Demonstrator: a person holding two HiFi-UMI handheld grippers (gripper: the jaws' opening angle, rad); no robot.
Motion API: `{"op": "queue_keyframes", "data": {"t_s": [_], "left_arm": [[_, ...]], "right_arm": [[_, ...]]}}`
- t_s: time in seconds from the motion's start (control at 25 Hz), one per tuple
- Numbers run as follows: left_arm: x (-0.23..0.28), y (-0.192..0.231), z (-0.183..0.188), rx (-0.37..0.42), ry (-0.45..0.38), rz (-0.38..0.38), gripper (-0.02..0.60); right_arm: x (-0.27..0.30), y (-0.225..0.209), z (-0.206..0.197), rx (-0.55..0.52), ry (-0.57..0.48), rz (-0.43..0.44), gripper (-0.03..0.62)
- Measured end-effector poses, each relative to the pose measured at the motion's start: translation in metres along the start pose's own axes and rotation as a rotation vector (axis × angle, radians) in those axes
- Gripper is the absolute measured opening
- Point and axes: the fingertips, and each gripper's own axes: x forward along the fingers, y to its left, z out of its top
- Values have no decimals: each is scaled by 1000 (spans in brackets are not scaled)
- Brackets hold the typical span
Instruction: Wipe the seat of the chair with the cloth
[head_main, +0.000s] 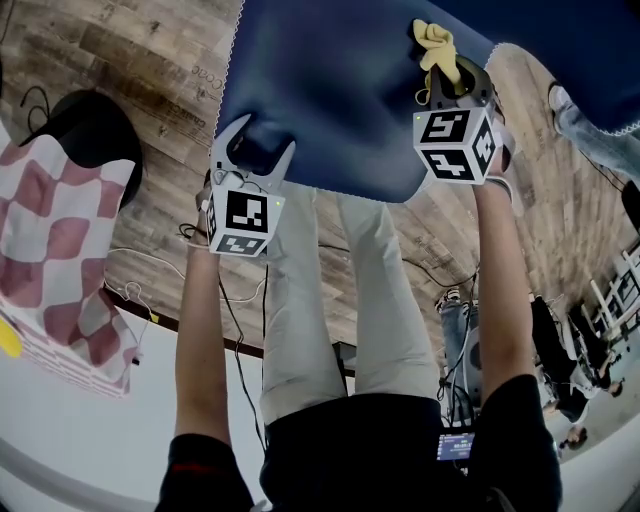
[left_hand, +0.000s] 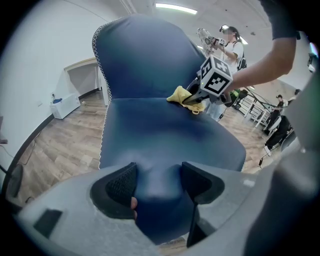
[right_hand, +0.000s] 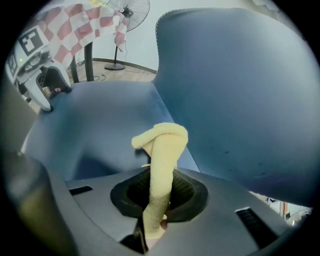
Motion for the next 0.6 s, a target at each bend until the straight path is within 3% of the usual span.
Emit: {"op": "queue_keyframes", "data": {"t_s": [0.6], "left_arm": [[1,-1,2,1,-9,0,290]], "right_arm": [[12,27,71,-23,-99,58,49]]}}
